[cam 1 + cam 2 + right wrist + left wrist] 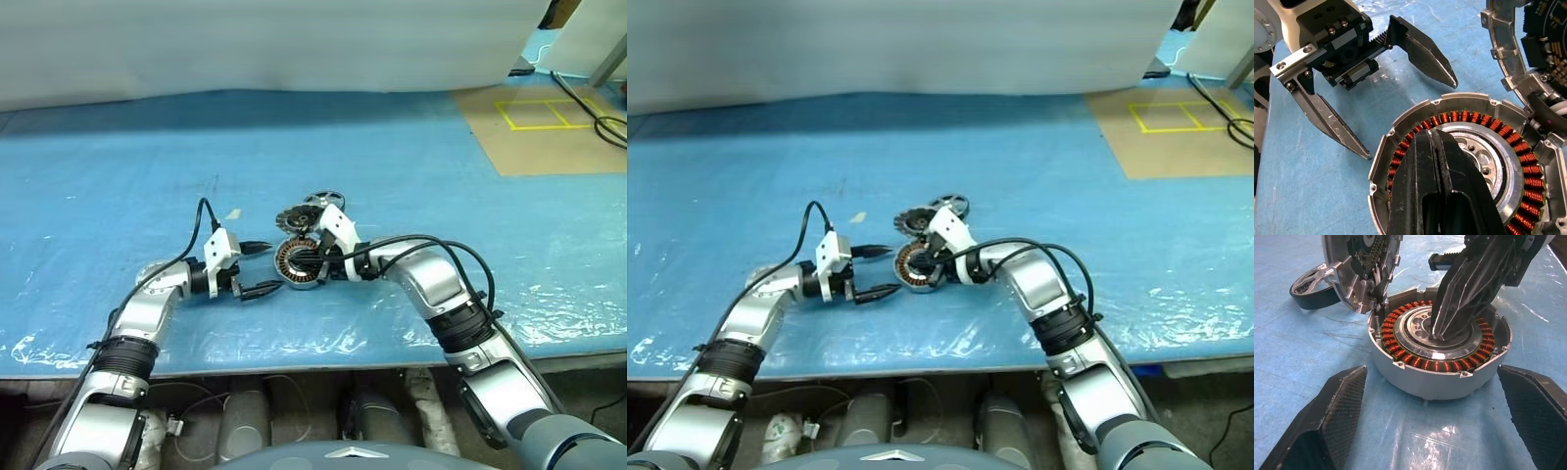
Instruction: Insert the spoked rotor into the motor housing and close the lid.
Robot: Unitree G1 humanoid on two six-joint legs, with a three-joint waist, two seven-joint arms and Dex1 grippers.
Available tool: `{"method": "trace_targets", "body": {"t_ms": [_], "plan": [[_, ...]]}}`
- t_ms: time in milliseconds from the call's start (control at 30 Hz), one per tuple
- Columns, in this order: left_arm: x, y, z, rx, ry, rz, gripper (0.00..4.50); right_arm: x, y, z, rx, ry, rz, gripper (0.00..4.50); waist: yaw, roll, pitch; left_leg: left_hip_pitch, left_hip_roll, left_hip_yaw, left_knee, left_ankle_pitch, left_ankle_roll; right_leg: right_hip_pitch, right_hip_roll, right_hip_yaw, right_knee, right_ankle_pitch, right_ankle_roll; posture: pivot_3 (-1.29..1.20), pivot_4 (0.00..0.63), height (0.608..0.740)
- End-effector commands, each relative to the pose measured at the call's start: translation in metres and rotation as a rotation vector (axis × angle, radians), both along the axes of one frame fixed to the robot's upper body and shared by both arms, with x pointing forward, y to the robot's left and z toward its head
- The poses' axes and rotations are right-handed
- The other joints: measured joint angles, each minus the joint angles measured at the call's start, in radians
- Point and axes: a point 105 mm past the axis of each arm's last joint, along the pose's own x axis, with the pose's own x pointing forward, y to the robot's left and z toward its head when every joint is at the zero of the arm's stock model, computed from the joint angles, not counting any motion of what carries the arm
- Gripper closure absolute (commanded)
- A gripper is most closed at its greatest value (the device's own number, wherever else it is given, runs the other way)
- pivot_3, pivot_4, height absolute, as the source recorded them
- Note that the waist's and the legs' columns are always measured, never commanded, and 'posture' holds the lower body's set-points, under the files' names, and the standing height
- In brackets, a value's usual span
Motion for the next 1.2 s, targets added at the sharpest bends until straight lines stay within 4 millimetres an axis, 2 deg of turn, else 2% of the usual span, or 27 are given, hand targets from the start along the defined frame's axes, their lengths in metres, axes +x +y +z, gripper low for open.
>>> {"method": "trace_targets", "body": {"t_ms": [33,133,300,400,533,667,900,1000,1200], "plan": [[-0.003,0.000,0.005,0.003,-0.035,-0.014,0.00,0.004,-0.002,-0.002,-0.054,-0.062,-0.003,4.47,0.000,0.000,0.000,0.000,0.000,0.000,0.000,0.000,0.000,0.000,0.000,0.000,0.000,0.000,0.000,0.00,0.150,0.740],[-0.004,-0.001,0.005,0.001,-0.031,-0.018,0.00,0.002,-0.004,-0.011,-0.082,-0.046,0.002,4.47,0.000,0.000,0.000,0.001,0.000,0.000,0.000,0.000,0.000,0.001,0.000,0.000,0.000,0.000,0.000,0.00,0.150,0.740],[-0.003,0.003,0.004,0.027,-0.035,-0.017,0.00,0.013,-0.018,-0.048,-0.333,-0.095,-0.047,4.47,-0.003,0.000,0.000,0.009,0.000,0.000,0.000,0.000,0.000,0.008,0.000,0.000,0.000,0.000,0.000,0.00,0.150,0.740],[-0.001,0.003,0.006,0.020,-0.038,-0.014,0.00,0.007,-0.007,-0.037,-0.214,-0.018,-0.034,4.47,-0.002,0.001,0.000,0.023,0.000,0.000,-0.002,0.000,0.000,0.021,-0.001,0.001,-0.003,-0.004,-0.005,0.00,0.150,0.740],[-0.002,0.000,0.009,-0.009,-0.034,-0.018,0.00,0.007,-0.001,-0.012,-0.047,0.017,-0.038,4.47,0.001,0.001,0.000,0.026,0.000,0.001,-0.003,0.000,0.000,0.024,-0.001,0.003,-0.005,-0.005,-0.006,0.00,0.150,0.740],[-0.001,-0.001,0.007,-0.005,-0.037,-0.016,0.00,0.008,-0.001,0.021,0.124,0.039,-0.035,4.47,0.001,0.001,0.000,0.020,0.000,0.001,-0.002,0.000,0.000,0.019,-0.001,0.002,-0.005,-0.004,-0.006,0.00,0.150,0.740],[0.000,-0.001,0.006,-0.004,-0.037,-0.017,0.00,0.013,0.001,0.045,0.253,0.034,-0.060,4.47,-0.001,0.001,0.000,0.002,0.001,0.000,0.000,0.000,0.000,0.002,0.001,0.000,0.001,-0.001,-0.001,0.00,0.150,0.740],[0.000,0.000,0.006,-0.002,-0.037,-0.017,0.00,0.012,0.002,0.051,0.263,0.026,-0.056,4.47,0.000,0.001,0.000,0.001,0.001,0.000,0.000,0.000,0.000,0.001,0.001,-0.001,0.001,-0.001,-0.001,0.00,0.150,0.740],[0.000,0.000,0.006,0.001,-0.037,-0.018,0.00,0.007,-0.002,0.035,0.172,0.019,-0.036,4.47,0.001,0.001,0.000,0.001,0.000,0.000,0.001,0.000,0.000,0.002,0.000,-0.001,0.001,0.000,-0.001,0.00,0.150,0.740]]}}
